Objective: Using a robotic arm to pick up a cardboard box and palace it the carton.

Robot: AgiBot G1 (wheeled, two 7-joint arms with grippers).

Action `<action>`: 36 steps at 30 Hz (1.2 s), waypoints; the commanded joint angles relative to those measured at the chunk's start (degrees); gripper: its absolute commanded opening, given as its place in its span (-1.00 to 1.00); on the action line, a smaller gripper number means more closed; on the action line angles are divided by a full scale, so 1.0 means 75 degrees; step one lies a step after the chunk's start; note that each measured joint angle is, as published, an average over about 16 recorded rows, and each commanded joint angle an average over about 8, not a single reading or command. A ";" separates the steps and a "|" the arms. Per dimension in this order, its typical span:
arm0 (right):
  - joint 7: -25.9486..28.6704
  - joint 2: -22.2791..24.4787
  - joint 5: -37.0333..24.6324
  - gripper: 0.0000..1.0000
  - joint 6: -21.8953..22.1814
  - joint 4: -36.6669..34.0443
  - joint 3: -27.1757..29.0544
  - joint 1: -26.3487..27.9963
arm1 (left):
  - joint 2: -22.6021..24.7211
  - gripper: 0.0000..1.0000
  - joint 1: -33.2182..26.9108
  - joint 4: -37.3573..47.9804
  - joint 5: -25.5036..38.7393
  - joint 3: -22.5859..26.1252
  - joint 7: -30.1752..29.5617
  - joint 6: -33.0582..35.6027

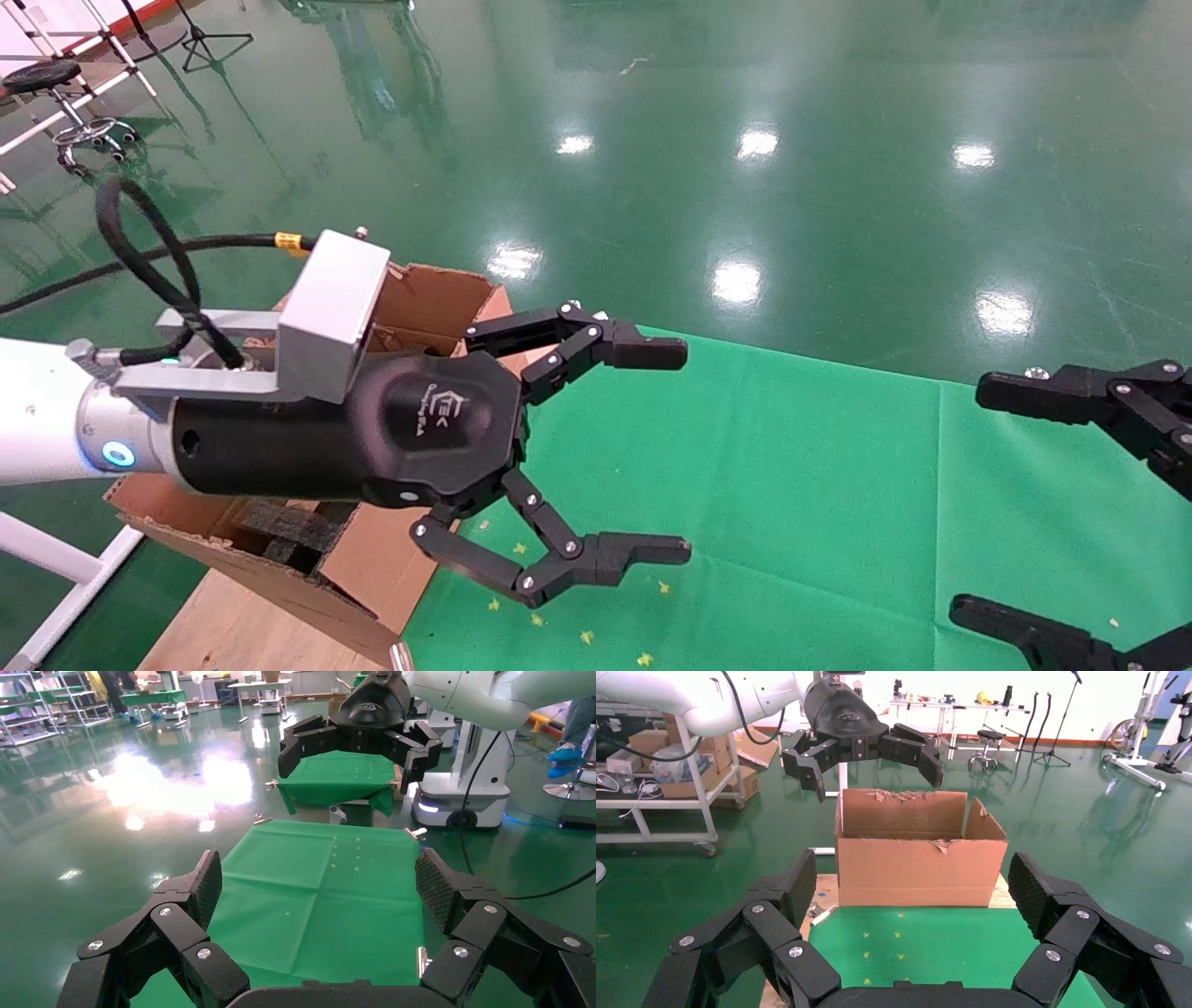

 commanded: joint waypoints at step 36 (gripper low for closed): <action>0.0000 0.0000 -0.0002 1.00 0.0000 0.0000 0.0000 0.0000 | 0.0002 1.00 -0.0013 0.0015 0.0016 0.0009 -0.0003 -0.0007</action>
